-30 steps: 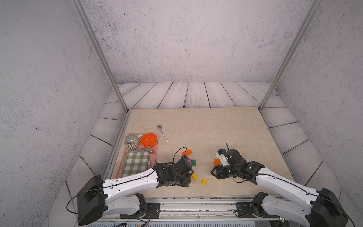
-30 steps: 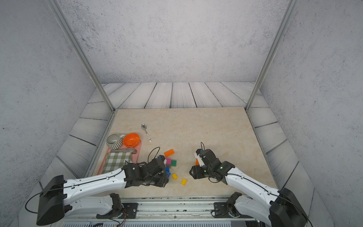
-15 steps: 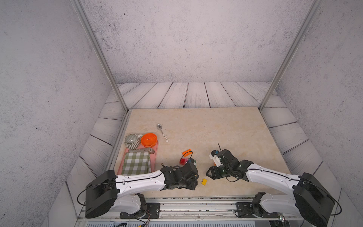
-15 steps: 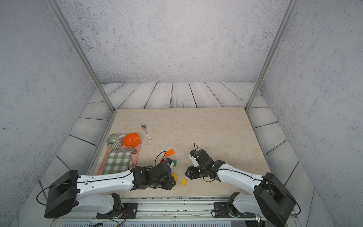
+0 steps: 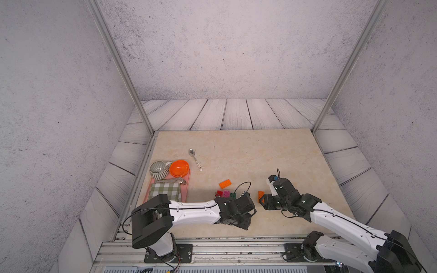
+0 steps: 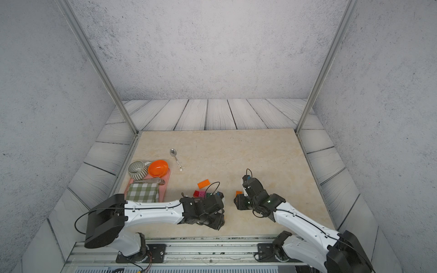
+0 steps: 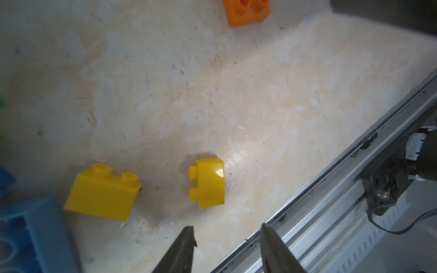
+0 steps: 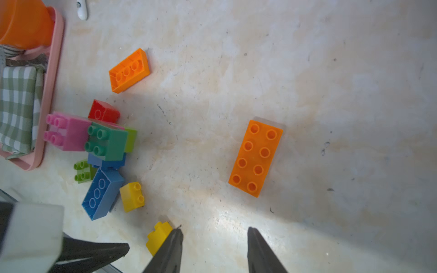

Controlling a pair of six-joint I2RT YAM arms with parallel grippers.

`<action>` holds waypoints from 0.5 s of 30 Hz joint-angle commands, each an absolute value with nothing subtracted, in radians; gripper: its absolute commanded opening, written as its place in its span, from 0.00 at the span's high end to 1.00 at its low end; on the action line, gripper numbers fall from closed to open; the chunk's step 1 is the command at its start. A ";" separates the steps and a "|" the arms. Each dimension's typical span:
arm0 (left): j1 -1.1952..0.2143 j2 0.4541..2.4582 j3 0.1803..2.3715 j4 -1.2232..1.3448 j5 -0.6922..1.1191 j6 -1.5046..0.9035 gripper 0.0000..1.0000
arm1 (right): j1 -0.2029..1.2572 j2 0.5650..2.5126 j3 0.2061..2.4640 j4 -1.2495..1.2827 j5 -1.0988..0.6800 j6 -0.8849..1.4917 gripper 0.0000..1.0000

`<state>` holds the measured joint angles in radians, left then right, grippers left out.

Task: Assemble the letter p with lego
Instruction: Pick up the lego brick from the center of the board.

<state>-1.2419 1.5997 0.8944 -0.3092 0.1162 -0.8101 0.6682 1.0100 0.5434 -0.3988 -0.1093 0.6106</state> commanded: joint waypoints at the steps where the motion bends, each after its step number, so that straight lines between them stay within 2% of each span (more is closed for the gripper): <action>1: -1.247 1.634 0.923 -0.318 0.137 -0.791 0.47 | 0.661 0.989 0.539 -0.444 -0.089 0.606 0.52; 4: -1.246 1.663 0.939 -0.312 0.142 -0.788 0.44 | 0.656 0.976 0.537 -0.452 -0.092 0.603 0.51; 15: -1.249 1.714 0.948 -0.194 0.248 -0.813 0.44 | 0.625 0.942 0.538 -0.479 -0.104 0.585 0.51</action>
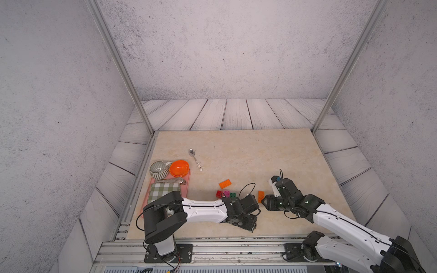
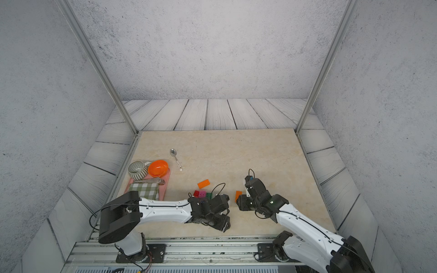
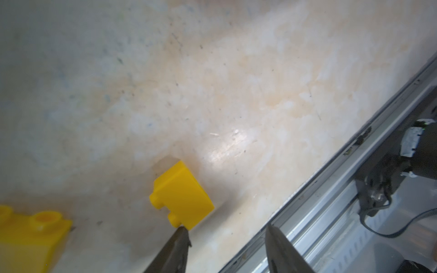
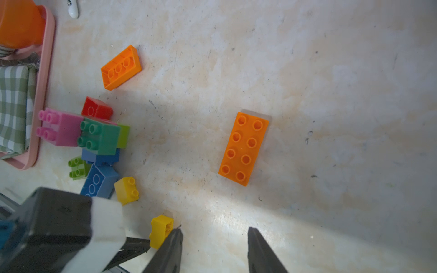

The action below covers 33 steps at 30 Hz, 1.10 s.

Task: Assemble the letter p with lego
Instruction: Pick up the lego brick from the center of the board.

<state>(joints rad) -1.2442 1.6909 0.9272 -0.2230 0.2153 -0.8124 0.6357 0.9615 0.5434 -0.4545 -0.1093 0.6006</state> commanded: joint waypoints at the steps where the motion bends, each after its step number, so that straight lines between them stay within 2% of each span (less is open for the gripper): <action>1: -1.250 1.716 0.951 -0.192 0.251 -0.811 0.44 | 0.622 0.940 0.540 -0.484 -0.104 0.584 0.51; 6: -1.249 1.689 0.939 -0.141 0.266 -0.774 0.44 | 0.596 0.914 0.537 -0.501 -0.110 0.578 0.51; 10: -1.249 1.615 0.932 -0.217 0.158 -0.714 0.41 | 0.582 0.899 0.537 -0.513 -0.115 0.574 0.51; 13: -1.249 1.588 0.936 -0.286 0.076 -0.658 0.35 | 0.572 0.891 0.533 -0.513 -0.119 0.571 0.50; 22: -1.249 1.722 1.061 -0.425 0.010 -0.495 0.34 | 0.547 0.877 0.530 -0.518 -0.127 0.570 0.49; 33: -1.252 1.838 1.142 -0.456 0.037 -0.436 0.40 | 0.523 0.865 0.526 -0.524 -0.142 0.559 0.49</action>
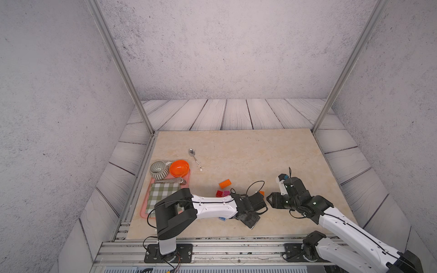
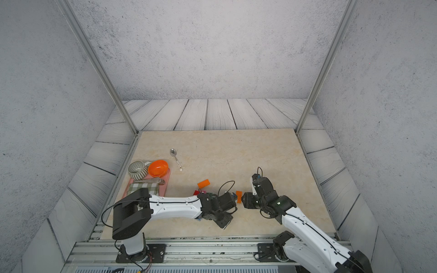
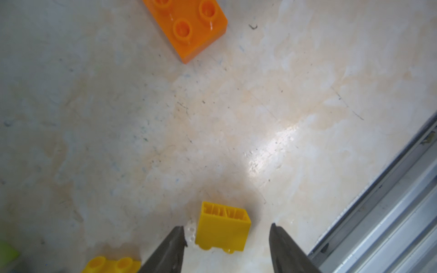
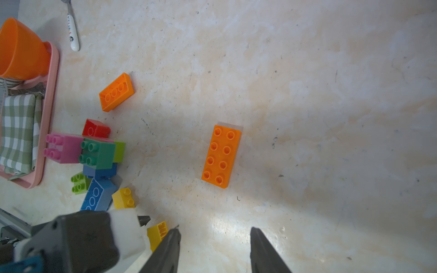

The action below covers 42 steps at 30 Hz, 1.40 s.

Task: Assemble the letter p with lego
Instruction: Pick up the lego brick from the center of the board.

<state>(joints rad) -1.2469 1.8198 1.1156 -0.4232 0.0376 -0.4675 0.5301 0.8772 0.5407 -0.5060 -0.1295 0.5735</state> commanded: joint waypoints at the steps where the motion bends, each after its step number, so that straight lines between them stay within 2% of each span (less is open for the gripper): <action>1: -1.253 1.842 1.141 -0.456 0.041 -0.436 0.41 | 0.522 0.866 0.526 -0.521 -0.146 0.558 0.49; 7: -1.257 1.859 1.147 -0.452 0.036 -0.442 0.46 | 0.518 0.873 0.522 -0.508 -0.157 0.558 0.49; 15: -1.258 1.876 1.164 -0.459 0.023 -0.462 0.60 | 0.516 0.873 0.523 -0.504 -0.164 0.557 0.47; 18: -1.257 1.875 1.178 -0.472 0.023 -0.493 0.64 | 0.515 0.868 0.521 -0.508 -0.167 0.556 0.38; 23: -1.242 1.791 1.198 -0.505 0.055 -0.636 0.66 | 0.515 0.851 0.521 -0.509 -0.172 0.551 0.09; 25: -1.219 1.737 1.183 -0.492 0.091 -0.713 0.67 | 0.515 0.840 0.521 -0.507 -0.175 0.549 0.01; 30: -1.132 1.647 1.089 -0.347 0.282 -0.910 0.68 | 0.517 0.796 0.532 -0.524 -0.157 0.538 0.01; 32: -1.086 1.628 1.031 -0.246 0.383 -1.018 0.75 | 0.517 0.765 0.531 -0.526 -0.117 0.561 0.01; 35: -1.036 1.607 0.974 -0.113 0.489 -1.192 0.76 | 0.517 0.715 0.516 -0.528 -0.074 0.599 0.01; 42: -0.987 1.536 0.970 -0.043 0.526 -1.472 0.77 | 0.516 0.562 0.485 -0.474 -0.091 0.607 0.01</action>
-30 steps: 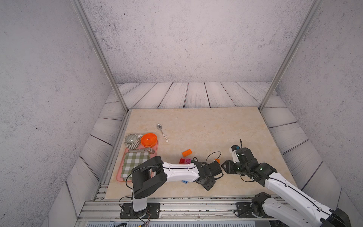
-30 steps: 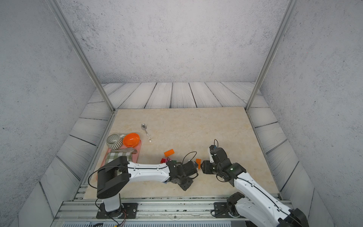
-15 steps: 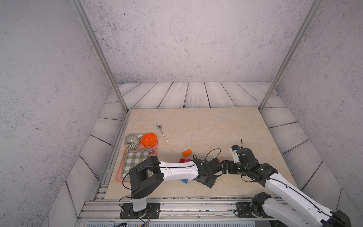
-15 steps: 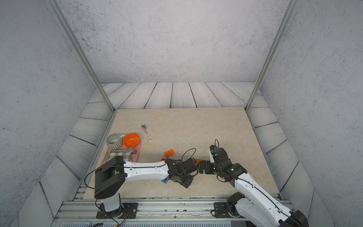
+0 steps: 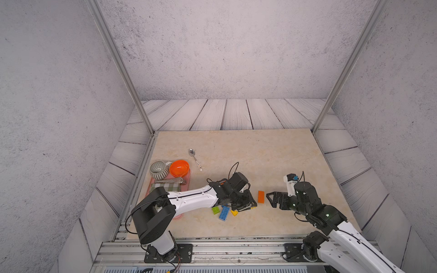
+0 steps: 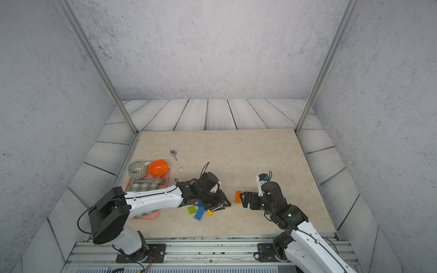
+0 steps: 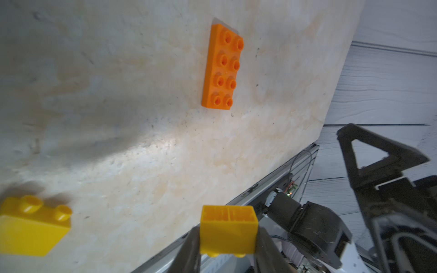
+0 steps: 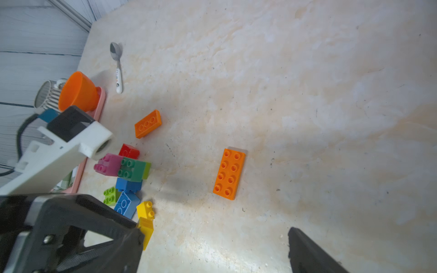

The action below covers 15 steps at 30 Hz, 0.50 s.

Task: Assemble the letter p with lego
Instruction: Pick up the lego brick from the center of the board.

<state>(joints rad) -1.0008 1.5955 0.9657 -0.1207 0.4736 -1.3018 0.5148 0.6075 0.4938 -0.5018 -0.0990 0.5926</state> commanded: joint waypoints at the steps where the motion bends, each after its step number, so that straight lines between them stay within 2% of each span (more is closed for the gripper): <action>1: -0.982 1.521 0.968 -0.035 0.516 -1.512 0.77 | 0.516 0.544 0.485 -0.469 -0.099 0.612 0.01; 3: -0.966 1.499 0.968 -0.058 0.502 -1.586 0.77 | 0.516 0.519 0.485 -0.454 -0.136 0.599 0.00; 4: -0.956 1.493 0.968 -0.055 0.500 -1.619 0.77 | 0.516 0.510 0.479 -0.437 -0.166 0.594 0.04; 5: -0.947 1.487 0.973 -0.093 0.495 -1.658 0.77 | 0.517 0.503 0.473 -0.420 -0.174 0.606 0.12; 8: -0.924 1.483 0.963 -0.099 0.502 -1.741 0.77 | 0.523 0.491 0.459 -0.374 -0.188 0.631 0.24; 10: -0.917 1.480 0.949 -0.082 0.495 -1.786 0.77 | 0.533 0.488 0.449 -0.344 -0.187 0.645 0.36; 15: -0.905 1.486 0.930 -0.021 0.480 -1.861 0.77 | 0.594 0.491 0.440 -0.302 -0.149 0.662 0.38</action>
